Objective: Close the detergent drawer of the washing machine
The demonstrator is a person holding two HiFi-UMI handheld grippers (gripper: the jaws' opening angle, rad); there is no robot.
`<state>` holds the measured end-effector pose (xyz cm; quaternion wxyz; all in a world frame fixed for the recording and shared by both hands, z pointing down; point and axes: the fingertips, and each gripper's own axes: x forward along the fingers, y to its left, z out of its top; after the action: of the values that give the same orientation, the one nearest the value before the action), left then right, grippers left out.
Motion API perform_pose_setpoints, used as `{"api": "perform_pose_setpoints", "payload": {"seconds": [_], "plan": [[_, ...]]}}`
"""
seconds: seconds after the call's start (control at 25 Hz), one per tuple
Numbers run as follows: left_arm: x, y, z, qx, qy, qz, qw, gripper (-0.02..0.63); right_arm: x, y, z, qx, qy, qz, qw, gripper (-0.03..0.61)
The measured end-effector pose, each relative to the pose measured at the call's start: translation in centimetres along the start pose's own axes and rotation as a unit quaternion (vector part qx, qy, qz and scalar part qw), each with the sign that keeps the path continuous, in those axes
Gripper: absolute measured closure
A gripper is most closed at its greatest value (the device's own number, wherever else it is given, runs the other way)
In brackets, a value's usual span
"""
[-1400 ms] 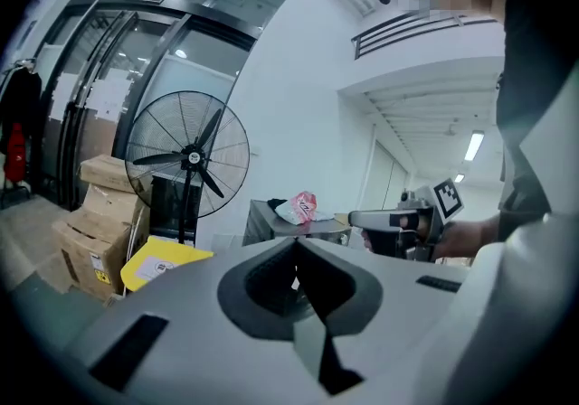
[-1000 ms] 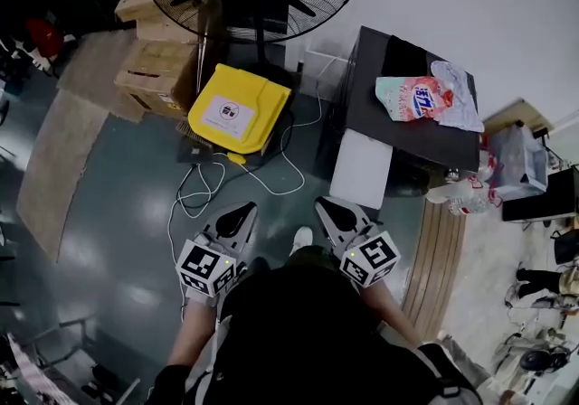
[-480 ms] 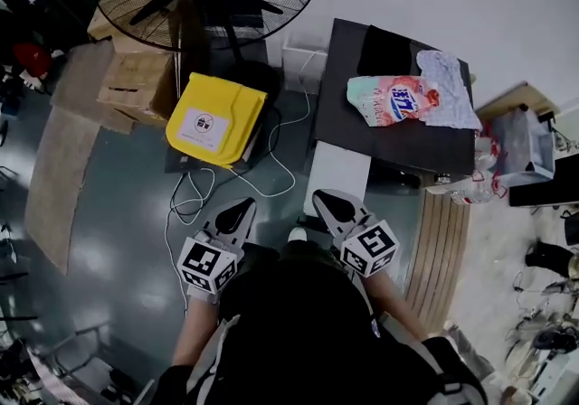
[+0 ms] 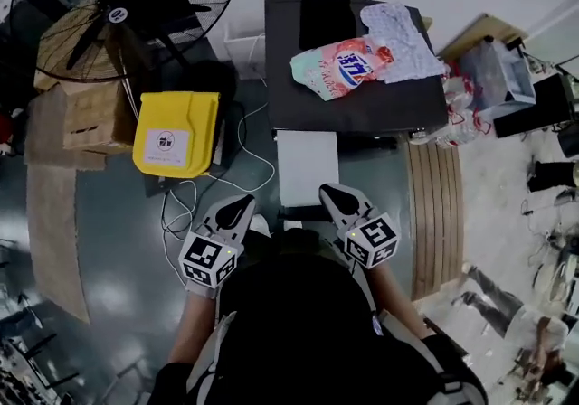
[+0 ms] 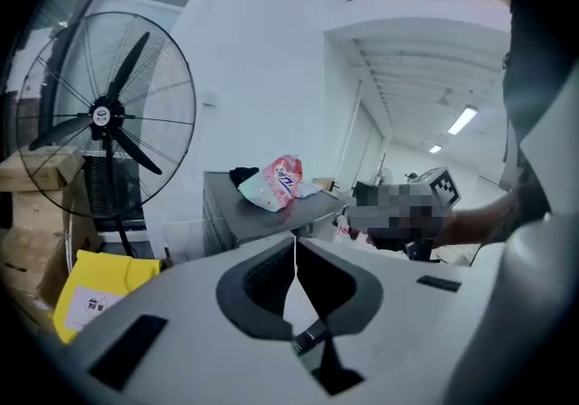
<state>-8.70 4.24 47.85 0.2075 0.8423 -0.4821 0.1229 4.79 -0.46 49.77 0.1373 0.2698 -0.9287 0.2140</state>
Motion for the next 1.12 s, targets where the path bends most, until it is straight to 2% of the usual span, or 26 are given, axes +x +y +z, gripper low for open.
{"api": "perform_pose_setpoints", "payload": {"seconds": [0.28, 0.52, 0.64, 0.8, 1.04, 1.12], "plan": [[3.3, -1.5, -2.9, 0.015, 0.049, -0.081, 0.9954, 0.603, -3.7, -2.2, -4.6, 0.032, 0.020, -0.094, 0.995, 0.560], [4.4, -2.4, -6.0, 0.024, 0.091, -0.145, 0.9849, 0.601, -6.4, -2.2, -8.5, 0.061, 0.039, -0.172, 0.982, 0.559], [4.6, -2.3, -7.5, 0.034, 0.108, -0.166, 0.9797, 0.601, -6.7, -1.9, -10.0, 0.069, 0.048, -0.198, 0.977, 0.558], [5.0, -2.3, -10.2, 0.070, 0.138, -0.194, 0.9687, 0.597, -7.1, -1.5, -12.5, 0.077, 0.064, -0.234, 0.967, 0.558], [5.4, -2.8, -14.0, 0.077, 0.183, -0.228, 0.9533, 0.523, -7.6, -1.2, -16.0, 0.097, 0.092, -0.268, 0.954, 0.551], [5.5, -2.9, -15.1, 0.081, 0.196, -0.233, 0.9491, 0.501, -7.5, -1.3, -17.3, 0.097, 0.106, -0.272, 0.952, 0.521]]}}
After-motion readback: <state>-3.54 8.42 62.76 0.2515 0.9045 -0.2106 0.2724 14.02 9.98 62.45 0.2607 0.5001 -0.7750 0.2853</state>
